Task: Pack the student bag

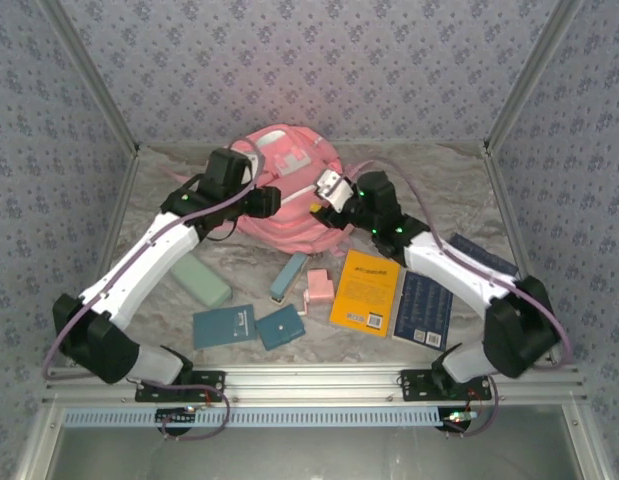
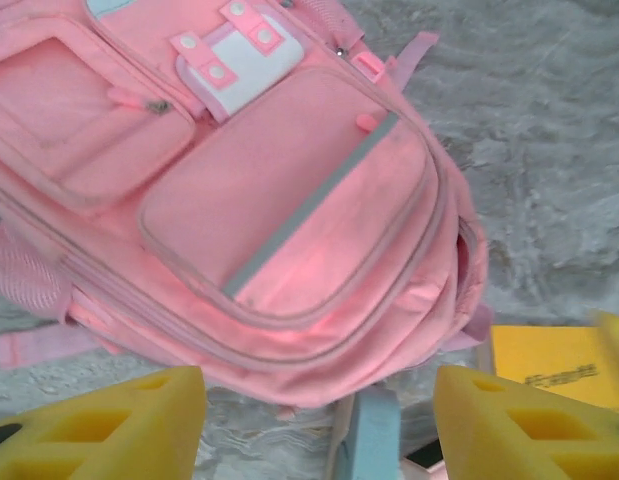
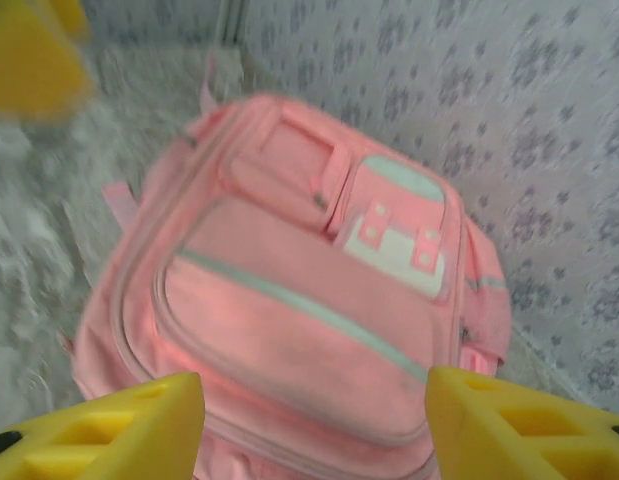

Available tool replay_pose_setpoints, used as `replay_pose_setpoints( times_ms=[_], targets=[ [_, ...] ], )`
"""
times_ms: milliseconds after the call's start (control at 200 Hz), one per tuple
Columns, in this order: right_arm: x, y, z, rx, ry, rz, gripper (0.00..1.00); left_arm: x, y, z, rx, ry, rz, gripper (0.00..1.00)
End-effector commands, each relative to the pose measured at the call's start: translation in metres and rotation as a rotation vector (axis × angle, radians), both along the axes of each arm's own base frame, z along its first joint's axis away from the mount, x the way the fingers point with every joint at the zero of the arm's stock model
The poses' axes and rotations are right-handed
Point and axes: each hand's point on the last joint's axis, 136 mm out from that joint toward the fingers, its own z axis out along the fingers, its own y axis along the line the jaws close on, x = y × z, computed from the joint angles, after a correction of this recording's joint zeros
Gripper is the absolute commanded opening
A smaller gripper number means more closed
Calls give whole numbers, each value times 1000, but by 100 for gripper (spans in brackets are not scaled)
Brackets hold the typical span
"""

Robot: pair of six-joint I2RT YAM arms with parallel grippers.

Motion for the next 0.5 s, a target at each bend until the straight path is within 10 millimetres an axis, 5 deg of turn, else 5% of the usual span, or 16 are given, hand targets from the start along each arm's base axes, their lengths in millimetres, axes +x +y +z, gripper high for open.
replay_pose_setpoints(
  times_ms=[0,305,415,500],
  targets=[
    [-5,-25,42,215,3,-74,59,1,-12,-16,232,8,-117,62],
    [-19,-97,55,322,62,-382,57,13,-88,-77,386,158,-377,64],
    [-28,-114,47,394,113,-415,57,36,-92,-93,465,157,-344,64],
    [-34,-124,37,421,155,-458,59,60,-95,-83,403,146,-305,65]
  ],
)
